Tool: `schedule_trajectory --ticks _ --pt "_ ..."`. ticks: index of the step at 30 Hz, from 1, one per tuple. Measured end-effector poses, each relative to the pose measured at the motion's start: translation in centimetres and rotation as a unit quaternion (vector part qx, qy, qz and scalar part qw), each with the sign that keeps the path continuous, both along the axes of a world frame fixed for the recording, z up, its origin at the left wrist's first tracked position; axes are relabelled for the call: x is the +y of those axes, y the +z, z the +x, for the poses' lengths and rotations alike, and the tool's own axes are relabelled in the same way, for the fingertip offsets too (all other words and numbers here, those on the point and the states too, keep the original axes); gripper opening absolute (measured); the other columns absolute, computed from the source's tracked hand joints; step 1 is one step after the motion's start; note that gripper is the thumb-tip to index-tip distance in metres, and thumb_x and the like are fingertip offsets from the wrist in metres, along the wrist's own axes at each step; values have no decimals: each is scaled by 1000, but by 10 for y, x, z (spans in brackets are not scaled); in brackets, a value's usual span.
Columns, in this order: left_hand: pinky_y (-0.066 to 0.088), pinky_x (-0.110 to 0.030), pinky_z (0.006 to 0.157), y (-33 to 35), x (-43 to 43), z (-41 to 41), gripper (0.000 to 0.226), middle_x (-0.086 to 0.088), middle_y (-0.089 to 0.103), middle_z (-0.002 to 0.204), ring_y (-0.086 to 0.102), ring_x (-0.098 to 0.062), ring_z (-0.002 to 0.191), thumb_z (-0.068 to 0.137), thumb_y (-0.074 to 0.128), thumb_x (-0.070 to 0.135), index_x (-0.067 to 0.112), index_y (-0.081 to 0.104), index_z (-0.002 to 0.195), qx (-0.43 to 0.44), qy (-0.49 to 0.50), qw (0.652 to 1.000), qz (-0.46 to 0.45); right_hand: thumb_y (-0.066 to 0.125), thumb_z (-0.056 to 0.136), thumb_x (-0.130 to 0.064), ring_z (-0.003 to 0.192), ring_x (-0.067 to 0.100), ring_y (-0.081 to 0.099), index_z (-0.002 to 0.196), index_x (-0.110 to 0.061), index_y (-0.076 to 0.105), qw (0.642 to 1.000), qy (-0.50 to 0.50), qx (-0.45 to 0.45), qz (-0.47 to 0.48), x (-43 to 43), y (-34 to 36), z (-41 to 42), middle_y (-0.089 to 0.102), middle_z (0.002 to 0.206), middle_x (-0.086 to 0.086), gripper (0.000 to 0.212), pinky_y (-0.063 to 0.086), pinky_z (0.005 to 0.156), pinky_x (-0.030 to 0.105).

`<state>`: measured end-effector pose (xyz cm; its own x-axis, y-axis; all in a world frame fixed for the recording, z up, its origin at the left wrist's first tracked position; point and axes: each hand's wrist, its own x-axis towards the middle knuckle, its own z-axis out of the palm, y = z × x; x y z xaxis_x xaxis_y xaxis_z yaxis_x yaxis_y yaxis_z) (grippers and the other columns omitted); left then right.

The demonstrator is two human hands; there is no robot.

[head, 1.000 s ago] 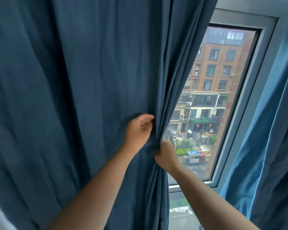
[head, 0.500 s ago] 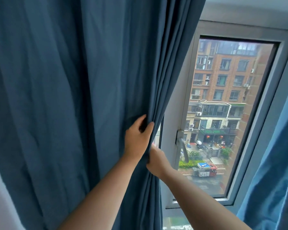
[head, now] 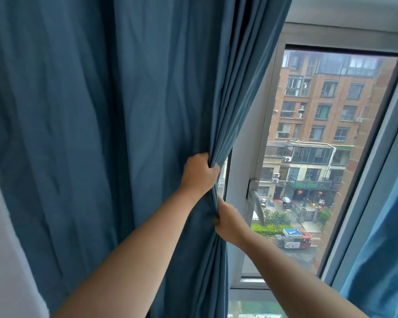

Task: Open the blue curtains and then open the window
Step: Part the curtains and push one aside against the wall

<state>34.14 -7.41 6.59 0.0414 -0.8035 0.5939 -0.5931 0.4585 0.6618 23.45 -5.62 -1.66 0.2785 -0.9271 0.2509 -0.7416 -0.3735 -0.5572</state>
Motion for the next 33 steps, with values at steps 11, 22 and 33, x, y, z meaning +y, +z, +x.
schedule_trajectory --ticks 11,22,33 --pt "28 -10 38 2 9 -3 41 6 40 45 38 -7 42 82 58 11 18 38 47 12 -18 998 55 46 82 1 78 15 60 144 -23 17 989 4 -150 -2 3 -9 -11 55 124 -1 72 43 53 17" --pt "51 -20 81 3 33 -3 19 5 69 99 64 -9 92 87 58 16 13 64 105 -7 -99 994 52 43 79 6 69 22 51 148 -18 5 979 -92 -162 -82 14 -4 5 54 84 5 82 37 51 25" --pt "51 -31 89 -22 51 57 31 0 67 116 64 -16 103 85 49 1 12 68 107 -22 -4 987 -158 40 78 14 86 23 50 128 -3 39 976 -143 -156 -47 16 10 18 53 95 5 53 39 68 27"
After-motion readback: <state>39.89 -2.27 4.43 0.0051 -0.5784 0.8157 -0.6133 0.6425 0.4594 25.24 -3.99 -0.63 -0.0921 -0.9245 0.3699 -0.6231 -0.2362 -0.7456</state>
